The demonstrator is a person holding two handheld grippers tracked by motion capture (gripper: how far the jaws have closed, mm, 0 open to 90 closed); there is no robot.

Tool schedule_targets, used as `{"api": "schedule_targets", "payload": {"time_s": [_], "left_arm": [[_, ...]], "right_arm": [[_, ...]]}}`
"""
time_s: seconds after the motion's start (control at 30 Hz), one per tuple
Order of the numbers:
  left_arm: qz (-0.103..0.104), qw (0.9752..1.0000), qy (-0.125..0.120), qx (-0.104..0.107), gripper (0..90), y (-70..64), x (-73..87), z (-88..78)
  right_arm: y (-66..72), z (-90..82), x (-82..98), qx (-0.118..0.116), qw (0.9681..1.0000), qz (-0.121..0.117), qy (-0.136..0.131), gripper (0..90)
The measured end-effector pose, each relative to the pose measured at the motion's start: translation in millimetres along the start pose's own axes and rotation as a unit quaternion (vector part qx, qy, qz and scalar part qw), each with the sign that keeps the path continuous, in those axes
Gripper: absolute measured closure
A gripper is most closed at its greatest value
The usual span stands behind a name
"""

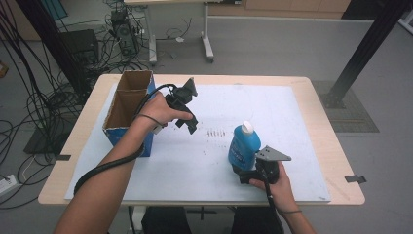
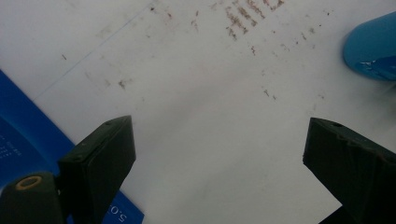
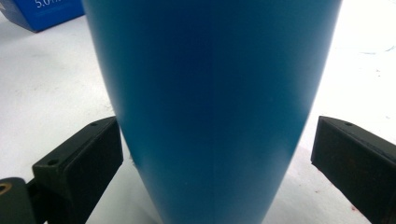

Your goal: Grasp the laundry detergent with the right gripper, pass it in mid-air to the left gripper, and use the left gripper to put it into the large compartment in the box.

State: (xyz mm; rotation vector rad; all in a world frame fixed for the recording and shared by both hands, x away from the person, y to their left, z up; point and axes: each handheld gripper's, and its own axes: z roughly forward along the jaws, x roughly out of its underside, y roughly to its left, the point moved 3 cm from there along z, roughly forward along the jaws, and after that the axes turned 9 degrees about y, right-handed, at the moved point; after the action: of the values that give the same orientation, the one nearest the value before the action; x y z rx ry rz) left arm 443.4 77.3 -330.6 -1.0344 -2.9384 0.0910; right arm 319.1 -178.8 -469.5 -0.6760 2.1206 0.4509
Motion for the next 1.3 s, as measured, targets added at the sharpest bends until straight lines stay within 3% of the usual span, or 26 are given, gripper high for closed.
{"api": "schedule_targets", "payload": {"time_s": [1.3], "left_arm": [[-0.005, 1.0, 0.007, -0.002, 8.1, -0.9, -1.6, 0.6]], "right_arm": [[-0.8, 2.1, -1.1, -0.001, 1.0, -0.001, -0.001, 1.9]]}}
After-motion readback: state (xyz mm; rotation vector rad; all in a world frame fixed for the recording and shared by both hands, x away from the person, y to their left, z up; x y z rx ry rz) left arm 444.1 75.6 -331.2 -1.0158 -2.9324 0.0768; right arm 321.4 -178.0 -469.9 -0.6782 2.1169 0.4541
